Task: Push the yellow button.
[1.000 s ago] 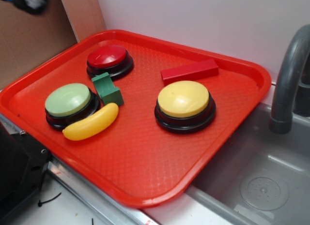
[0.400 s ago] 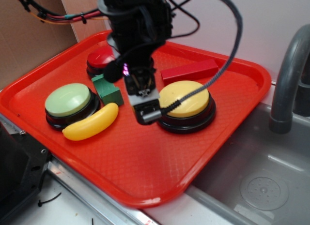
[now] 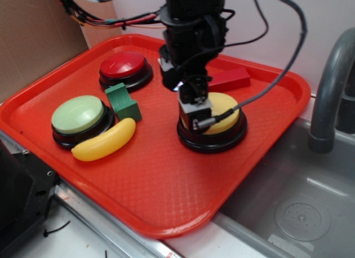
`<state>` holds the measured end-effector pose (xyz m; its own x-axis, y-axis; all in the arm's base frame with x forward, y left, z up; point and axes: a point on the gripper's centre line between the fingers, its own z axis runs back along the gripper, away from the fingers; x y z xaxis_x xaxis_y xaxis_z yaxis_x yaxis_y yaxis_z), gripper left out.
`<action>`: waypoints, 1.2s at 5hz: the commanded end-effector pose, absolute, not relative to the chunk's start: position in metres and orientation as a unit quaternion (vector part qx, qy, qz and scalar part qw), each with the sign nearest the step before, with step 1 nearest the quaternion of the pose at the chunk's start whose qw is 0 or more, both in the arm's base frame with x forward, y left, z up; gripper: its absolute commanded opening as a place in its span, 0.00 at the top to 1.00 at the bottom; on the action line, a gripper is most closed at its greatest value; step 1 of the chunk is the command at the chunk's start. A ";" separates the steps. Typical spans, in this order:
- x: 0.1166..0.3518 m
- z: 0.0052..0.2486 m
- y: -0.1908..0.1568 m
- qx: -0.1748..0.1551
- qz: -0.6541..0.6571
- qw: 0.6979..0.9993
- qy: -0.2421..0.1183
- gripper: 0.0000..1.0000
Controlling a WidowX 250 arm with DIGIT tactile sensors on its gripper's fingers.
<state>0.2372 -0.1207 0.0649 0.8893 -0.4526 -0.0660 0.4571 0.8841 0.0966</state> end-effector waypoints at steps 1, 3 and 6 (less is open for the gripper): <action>0.256 0.053 -0.134 0.035 -0.247 0.968 0.021 0.00; 0.249 0.069 -0.122 0.029 -0.240 0.970 0.015 0.00; 0.243 0.118 -0.113 0.026 -0.222 0.974 0.029 0.00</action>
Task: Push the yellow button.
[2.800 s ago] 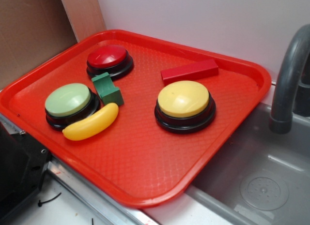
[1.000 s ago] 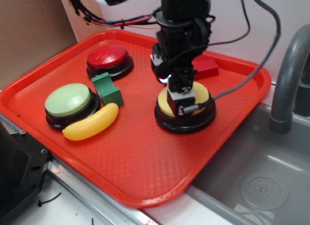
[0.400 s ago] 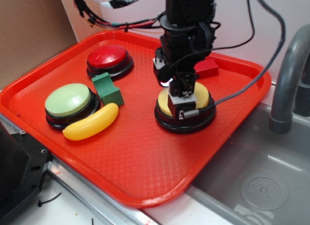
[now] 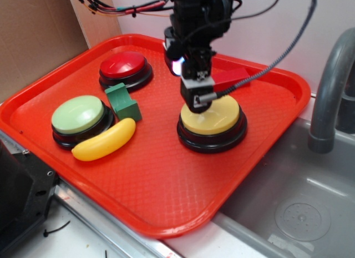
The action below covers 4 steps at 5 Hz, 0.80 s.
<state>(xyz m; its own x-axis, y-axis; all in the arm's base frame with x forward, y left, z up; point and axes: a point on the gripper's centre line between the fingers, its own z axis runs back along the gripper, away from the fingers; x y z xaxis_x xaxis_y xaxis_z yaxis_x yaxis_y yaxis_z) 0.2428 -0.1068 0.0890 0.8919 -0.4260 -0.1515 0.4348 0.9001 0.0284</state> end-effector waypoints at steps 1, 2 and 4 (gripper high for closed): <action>0.236 0.126 -0.111 0.030 -0.216 0.976 0.025 0.00; 0.231 0.133 -0.105 0.035 -0.209 0.977 0.020 0.00; 0.224 0.146 -0.101 0.041 -0.204 0.978 0.012 0.00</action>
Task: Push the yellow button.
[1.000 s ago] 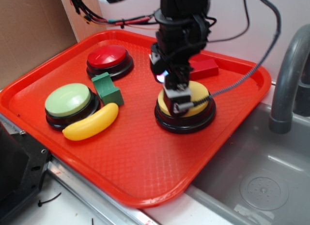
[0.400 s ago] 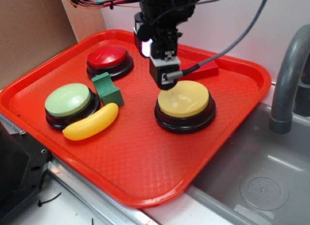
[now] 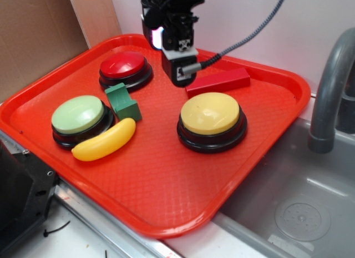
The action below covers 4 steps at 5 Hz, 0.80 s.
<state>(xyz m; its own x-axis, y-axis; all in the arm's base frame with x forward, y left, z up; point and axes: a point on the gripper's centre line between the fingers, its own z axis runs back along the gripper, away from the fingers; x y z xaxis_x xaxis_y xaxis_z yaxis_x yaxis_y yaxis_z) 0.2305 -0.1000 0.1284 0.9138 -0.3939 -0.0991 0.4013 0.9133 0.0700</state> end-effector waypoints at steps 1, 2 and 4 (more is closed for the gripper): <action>0.220 0.150 -0.098 0.044 -0.198 0.979 0.014 0.00; 0.218 0.154 -0.096 0.049 -0.193 0.980 0.016 0.00; 0.211 0.162 -0.091 0.063 -0.184 0.981 0.014 0.00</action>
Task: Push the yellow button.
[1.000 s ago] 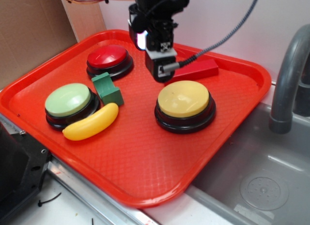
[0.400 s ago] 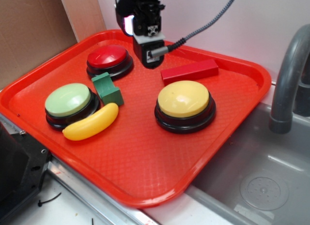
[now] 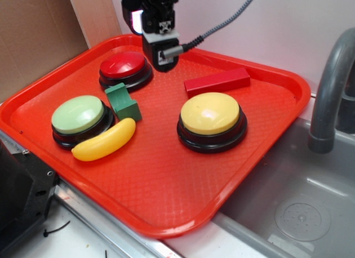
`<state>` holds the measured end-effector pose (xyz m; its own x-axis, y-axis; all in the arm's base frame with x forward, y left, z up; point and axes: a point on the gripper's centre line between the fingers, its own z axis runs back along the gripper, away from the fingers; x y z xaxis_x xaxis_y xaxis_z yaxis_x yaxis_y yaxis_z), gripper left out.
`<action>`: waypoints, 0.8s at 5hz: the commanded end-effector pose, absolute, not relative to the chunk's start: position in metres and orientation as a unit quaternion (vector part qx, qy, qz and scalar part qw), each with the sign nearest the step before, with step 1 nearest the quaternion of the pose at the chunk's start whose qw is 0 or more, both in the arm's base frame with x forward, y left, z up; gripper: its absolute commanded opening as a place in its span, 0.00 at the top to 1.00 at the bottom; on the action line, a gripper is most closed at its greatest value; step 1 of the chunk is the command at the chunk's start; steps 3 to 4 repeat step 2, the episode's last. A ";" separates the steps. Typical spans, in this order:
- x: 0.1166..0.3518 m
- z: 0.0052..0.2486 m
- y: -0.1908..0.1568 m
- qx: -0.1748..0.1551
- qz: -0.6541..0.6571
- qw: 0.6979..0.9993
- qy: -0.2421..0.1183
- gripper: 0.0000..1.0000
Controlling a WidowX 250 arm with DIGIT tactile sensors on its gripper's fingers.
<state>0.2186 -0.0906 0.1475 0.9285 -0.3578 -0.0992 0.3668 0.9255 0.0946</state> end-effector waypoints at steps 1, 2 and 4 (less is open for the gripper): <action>0.208 0.167 -0.091 0.064 -0.181 0.981 0.010 0.00; 0.198 0.184 -0.085 0.058 -0.173 0.983 -0.008 0.00; 0.198 0.184 -0.085 0.058 -0.173 0.983 -0.008 0.00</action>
